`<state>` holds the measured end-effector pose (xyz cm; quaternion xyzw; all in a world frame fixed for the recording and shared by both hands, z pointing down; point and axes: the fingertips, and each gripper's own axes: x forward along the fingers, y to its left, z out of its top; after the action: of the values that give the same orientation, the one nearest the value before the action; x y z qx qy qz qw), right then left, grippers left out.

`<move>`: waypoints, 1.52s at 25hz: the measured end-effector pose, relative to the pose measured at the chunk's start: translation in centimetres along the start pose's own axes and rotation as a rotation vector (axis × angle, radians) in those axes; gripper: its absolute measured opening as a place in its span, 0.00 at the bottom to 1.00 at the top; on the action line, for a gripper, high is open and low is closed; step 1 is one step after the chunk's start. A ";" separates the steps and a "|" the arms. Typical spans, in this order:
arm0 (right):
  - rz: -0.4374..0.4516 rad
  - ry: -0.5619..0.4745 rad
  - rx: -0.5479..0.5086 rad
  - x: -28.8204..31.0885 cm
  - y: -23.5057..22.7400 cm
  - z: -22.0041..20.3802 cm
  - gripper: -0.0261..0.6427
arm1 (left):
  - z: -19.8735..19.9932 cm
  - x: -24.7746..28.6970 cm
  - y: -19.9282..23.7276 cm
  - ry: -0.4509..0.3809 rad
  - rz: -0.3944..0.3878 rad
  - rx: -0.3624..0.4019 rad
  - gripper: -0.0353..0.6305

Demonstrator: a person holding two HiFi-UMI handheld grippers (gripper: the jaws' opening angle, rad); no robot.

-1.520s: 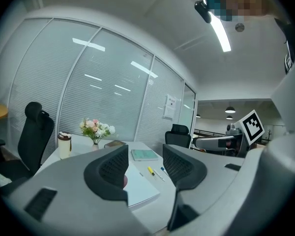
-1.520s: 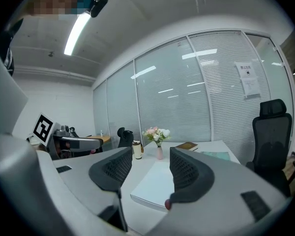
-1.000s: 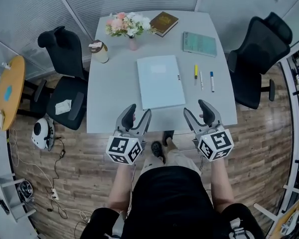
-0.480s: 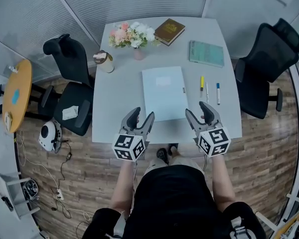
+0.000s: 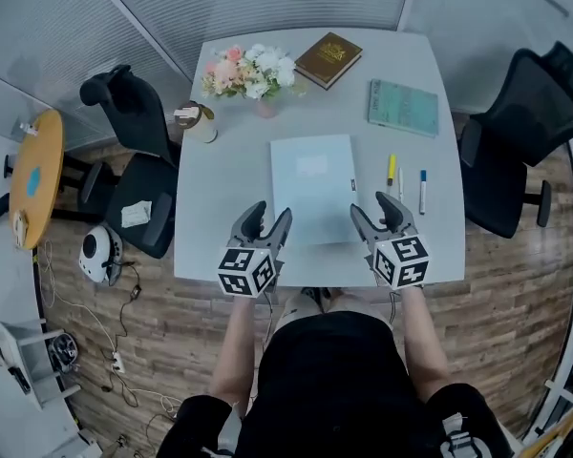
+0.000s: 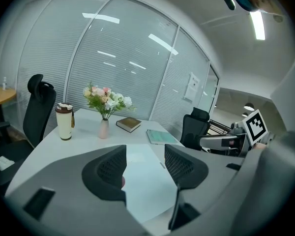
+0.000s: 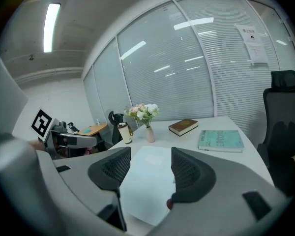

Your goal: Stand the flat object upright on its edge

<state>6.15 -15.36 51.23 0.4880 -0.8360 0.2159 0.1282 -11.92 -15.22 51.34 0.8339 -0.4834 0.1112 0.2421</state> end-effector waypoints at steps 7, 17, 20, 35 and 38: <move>0.039 0.059 0.026 3.4 -2.8 -0.8 0.42 | -0.7 4.4 0.7 0.050 0.037 -0.018 0.41; 0.033 0.124 0.100 7.3 -5.8 -2.4 0.42 | -2.2 8.3 2.8 0.108 0.072 -0.050 0.41; 0.032 0.142 0.136 8.3 -6.2 -3.0 0.42 | -2.9 9.0 4.0 0.128 0.079 -0.066 0.41; -0.031 0.231 0.203 13.6 -7.5 -6.0 0.42 | -6.1 13.0 10.4 0.206 0.071 -0.183 0.41; -0.036 0.235 0.234 14.8 -8.2 -6.4 0.42 | -6.5 14.1 11.3 0.219 0.066 -0.205 0.41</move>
<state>6.10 -27.02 65.01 0.4859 -0.7754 0.3651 0.1713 -14.21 -27.20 66.19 0.7715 -0.4899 0.1594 0.3734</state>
